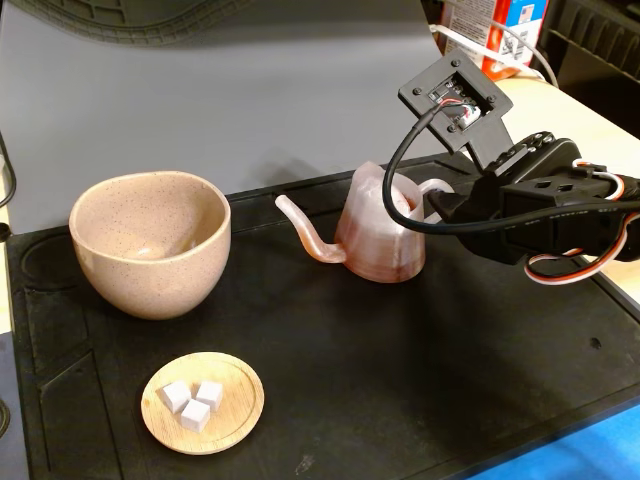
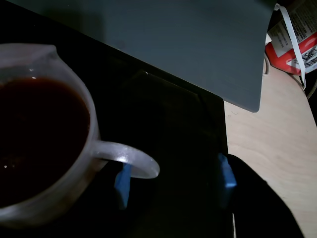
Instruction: Pick up a kettle and pour liquid into a cup.
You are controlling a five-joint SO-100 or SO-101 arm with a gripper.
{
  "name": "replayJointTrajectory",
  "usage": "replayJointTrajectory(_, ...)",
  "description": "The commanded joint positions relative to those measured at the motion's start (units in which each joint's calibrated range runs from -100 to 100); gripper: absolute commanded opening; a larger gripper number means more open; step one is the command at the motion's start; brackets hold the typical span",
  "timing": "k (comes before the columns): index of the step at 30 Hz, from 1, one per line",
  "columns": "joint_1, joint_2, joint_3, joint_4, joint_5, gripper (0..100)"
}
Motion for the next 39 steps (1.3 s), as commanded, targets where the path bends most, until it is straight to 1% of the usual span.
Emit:
replayJointTrajectory(1, 0.41, -0.47, -3.02, -0.86, 0.27, 21)
replayJointTrajectory(12, 0.41, 2.60, -6.01, -1.03, 0.27, 21)
replayJointTrajectory(39, 1.25, 2.77, -5.37, -0.34, 0.27, 20)
